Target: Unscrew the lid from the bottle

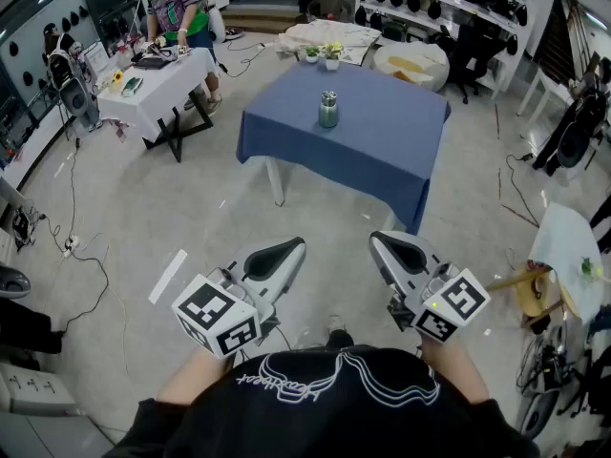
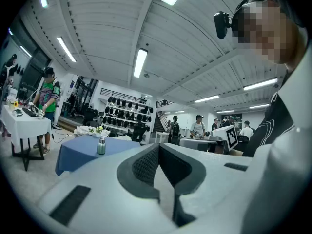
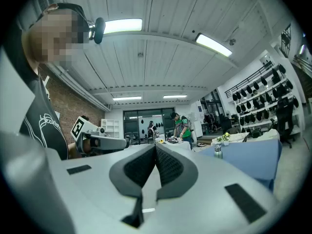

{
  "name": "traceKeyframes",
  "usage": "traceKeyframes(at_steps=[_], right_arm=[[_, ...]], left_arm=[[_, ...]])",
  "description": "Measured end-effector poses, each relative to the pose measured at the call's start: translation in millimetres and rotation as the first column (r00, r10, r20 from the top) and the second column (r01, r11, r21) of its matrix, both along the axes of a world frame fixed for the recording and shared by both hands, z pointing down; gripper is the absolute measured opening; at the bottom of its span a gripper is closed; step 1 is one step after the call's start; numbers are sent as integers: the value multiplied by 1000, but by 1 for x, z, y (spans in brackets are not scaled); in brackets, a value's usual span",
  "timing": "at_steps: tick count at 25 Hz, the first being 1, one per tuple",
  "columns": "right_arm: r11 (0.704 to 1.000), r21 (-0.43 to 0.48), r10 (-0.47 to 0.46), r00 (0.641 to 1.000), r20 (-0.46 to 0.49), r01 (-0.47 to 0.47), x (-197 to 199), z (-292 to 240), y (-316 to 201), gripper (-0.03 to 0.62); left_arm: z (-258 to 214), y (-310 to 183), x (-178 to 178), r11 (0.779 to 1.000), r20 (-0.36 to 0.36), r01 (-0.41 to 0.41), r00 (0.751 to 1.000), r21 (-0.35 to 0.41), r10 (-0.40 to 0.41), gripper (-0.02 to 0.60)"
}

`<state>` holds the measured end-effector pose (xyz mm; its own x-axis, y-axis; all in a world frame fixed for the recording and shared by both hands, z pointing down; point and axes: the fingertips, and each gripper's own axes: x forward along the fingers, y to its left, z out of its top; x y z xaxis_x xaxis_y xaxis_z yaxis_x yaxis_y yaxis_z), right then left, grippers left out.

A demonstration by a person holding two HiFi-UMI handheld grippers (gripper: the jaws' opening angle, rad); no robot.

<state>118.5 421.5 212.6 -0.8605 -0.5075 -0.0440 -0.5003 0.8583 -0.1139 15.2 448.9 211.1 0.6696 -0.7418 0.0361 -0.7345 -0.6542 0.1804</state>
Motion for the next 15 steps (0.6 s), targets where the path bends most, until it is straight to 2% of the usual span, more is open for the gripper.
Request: traceKeyframes(at_steps=[13, 15], right_arm=[[998, -11, 61, 998, 19, -61, 17, -1, -8, 3], [998, -6, 56, 998, 15, -56, 16, 1, -14, 31]], left_arm=[[-5, -8, -4, 999, 17, 29, 999, 22, -30, 6], [-4, -14, -7, 999, 19, 46, 999, 27, -46, 6]])
